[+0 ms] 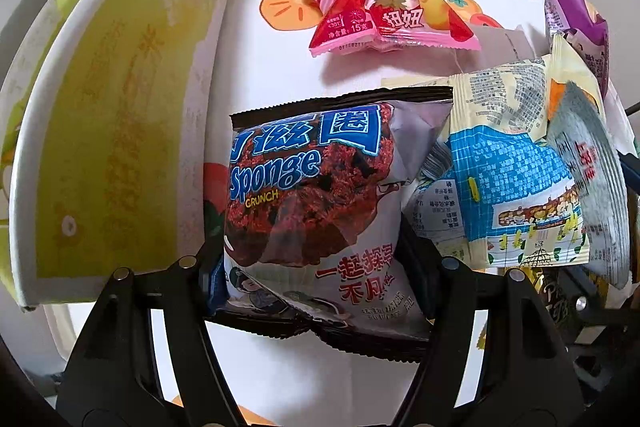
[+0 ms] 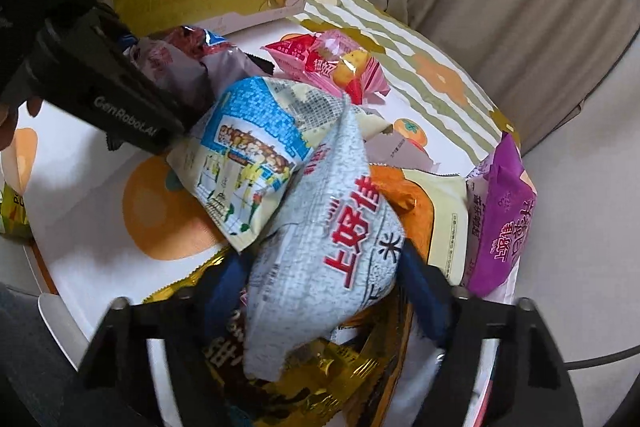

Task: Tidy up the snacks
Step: 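Grasp the Sponge Crunch bag with the left tool while the right tool grasps the white rice snack bag, then carry both bags to the yellow box and release them inside, then move both tools back toward the remaining snacks on the table, then grasp the gold Pillows bag with the left tool while the right tool grasps a white snack bag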

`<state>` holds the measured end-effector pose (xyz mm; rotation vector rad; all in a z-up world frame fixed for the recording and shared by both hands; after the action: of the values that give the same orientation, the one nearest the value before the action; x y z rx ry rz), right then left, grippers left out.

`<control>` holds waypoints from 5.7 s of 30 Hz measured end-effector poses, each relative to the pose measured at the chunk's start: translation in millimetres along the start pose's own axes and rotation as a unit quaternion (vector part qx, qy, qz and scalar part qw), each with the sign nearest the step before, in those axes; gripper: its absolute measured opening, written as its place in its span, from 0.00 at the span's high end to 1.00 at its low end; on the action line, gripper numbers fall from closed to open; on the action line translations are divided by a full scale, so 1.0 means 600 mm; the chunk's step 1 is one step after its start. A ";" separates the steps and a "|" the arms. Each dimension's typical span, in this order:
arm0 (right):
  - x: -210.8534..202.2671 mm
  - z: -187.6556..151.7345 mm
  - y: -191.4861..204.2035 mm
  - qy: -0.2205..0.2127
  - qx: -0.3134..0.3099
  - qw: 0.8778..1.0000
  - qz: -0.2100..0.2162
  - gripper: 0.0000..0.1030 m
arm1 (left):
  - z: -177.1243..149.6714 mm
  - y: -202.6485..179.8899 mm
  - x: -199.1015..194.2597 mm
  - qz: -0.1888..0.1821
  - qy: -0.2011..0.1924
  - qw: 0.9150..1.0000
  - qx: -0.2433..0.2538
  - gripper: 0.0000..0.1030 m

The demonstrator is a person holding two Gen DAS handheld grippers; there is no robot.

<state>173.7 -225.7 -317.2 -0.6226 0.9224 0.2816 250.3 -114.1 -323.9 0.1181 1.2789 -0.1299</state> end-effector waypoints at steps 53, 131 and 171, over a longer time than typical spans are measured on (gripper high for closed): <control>-0.218 0.396 0.095 -0.157 0.185 0.965 0.101 0.54 | 0.021 0.384 -0.327 0.016 -0.173 0.982 -0.070 0.37; -0.292 0.253 0.048 -0.113 0.301 0.947 0.006 0.00 | -0.063 0.239 -0.343 -0.085 -0.197 0.976 0.026 0.01; -0.110 -0.128 -0.181 0.009 0.351 0.934 0.067 0.00 | -0.158 -0.293 -0.091 -0.058 -0.093 0.983 0.145 0.01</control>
<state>137.1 -356.2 -257.1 0.1007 1.0053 0.0518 116.8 -270.9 -301.4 0.2753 1.0741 -0.4189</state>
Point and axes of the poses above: each gripper's, at about its wrist camera, not at the fingertips, and x roughly the way its jaws point, y to its left, z to its top, the point moved 5 cm from there along x, roughly the way its jaws point, and after that the axes turned 3 degrees about -z, right-handed, at the moved point
